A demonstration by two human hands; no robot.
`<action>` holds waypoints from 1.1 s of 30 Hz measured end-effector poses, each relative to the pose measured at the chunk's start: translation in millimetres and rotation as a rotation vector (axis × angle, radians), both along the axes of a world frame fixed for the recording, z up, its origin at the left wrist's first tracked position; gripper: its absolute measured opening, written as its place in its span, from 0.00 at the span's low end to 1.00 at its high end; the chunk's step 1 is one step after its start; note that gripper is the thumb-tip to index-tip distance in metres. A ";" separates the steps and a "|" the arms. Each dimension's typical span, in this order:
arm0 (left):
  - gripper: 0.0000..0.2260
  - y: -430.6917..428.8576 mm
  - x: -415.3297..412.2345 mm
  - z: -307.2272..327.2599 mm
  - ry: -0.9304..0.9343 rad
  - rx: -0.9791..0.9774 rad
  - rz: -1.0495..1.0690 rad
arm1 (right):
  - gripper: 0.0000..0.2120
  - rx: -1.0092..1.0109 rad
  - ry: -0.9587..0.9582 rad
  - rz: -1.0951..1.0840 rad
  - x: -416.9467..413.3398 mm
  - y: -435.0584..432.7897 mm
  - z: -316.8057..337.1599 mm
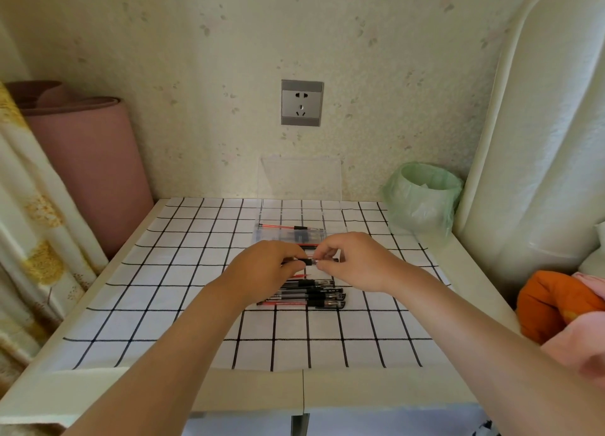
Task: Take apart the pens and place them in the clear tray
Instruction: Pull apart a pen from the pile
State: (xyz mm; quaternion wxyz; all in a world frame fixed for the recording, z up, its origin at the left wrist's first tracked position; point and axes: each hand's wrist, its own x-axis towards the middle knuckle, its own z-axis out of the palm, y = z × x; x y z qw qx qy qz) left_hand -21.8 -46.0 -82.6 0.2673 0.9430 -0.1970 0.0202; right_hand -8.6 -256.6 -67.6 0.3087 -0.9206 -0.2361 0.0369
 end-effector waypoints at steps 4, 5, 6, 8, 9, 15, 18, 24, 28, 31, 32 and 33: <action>0.09 -0.5 -1.4 2.3 0.004 -0.045 -0.011 | 0.08 0.044 0.003 -0.010 1.1 2.7 -0.6; 0.08 -0.9 -1.0 2.5 0.011 -0.064 -0.011 | 0.09 0.031 -0.011 -0.032 2.4 2.9 -1.5; 0.08 -1.0 -0.8 3.0 0.018 -0.078 -0.006 | 0.09 0.006 -0.033 -0.055 3.8 2.9 -2.7; 0.07 -0.9 -0.9 4.8 0.036 -0.084 0.005 | 0.08 -0.037 -0.067 -0.075 5.7 2.9 -3.7; 0.07 -0.6 -0.8 5.3 0.040 -0.082 0.008 | 0.08 -0.042 -0.072 -0.072 5.6 3.3 -3.6; 0.07 3.8 -4.2 6.7 -0.022 -0.041 -0.017 | 0.08 -0.042 -0.105 0.010 -0.5 10.1 -7.2; 0.06 8.5 -8.1 5.1 -0.079 -0.127 -0.029 | 0.09 0.048 -0.065 0.023 -2.4 12.7 -8.7; 0.09 17.0 -7.1 2.0 -0.091 -0.106 -0.054 | 0.09 0.029 0.012 0.025 -3.3 19.9 -12.9; 0.10 18.5 0.8 4.6 -0.129 -0.016 -0.022 | 0.09 0.005 -0.056 0.019 4.5 28.5 -10.1; 0.13 25.4 11.2 0.7 -0.305 0.063 0.102 | 0.11 0.060 -0.076 -0.039 18.1 35.0 -7.0; 0.14 28.9 14.5 -2.2 -0.351 0.073 0.154 | 0.11 0.035 -0.114 -0.082 24.1 36.1 -6.6; 0.16 32.3 17.1 -4.9 -0.372 0.066 0.202 | 0.11 -0.001 -0.165 -0.133 30.3 36.4 -6.3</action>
